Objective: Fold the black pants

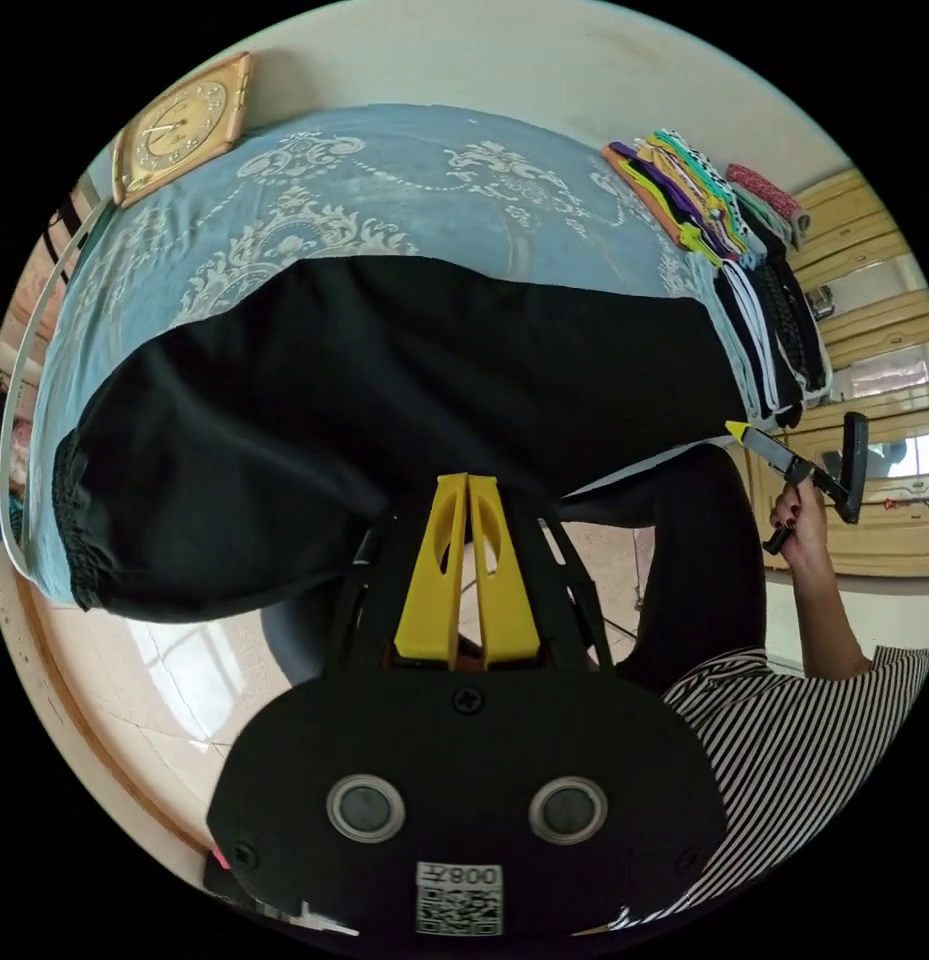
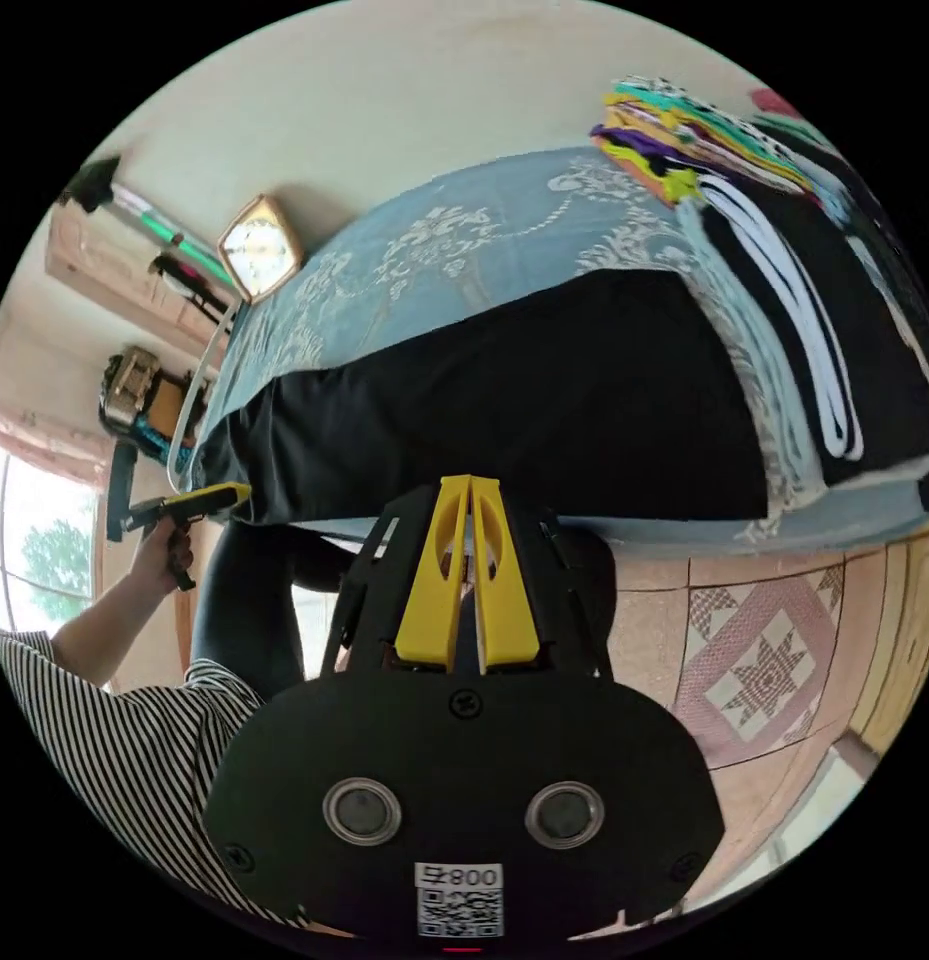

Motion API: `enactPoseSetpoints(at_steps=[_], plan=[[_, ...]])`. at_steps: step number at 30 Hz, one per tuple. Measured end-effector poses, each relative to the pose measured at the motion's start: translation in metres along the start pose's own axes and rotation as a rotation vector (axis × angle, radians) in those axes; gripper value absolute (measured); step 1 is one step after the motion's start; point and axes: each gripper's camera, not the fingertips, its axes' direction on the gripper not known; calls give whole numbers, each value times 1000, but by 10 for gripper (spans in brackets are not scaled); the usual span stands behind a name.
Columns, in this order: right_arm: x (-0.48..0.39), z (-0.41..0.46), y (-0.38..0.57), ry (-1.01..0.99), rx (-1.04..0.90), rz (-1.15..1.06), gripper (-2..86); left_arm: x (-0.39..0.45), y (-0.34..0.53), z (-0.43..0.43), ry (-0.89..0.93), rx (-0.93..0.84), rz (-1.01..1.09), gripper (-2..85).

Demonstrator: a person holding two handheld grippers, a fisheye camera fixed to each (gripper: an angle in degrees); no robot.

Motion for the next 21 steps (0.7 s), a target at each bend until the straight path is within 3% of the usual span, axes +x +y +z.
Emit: enactPoseSetpoints(at_steps=[7,21], plan=[[185,-60,91,-180,218,416,26,140,-120,-8,141,-48,293,15],[341,-84,141,-264,317,575,72,405,-359,-9,90,-80,633,61]])
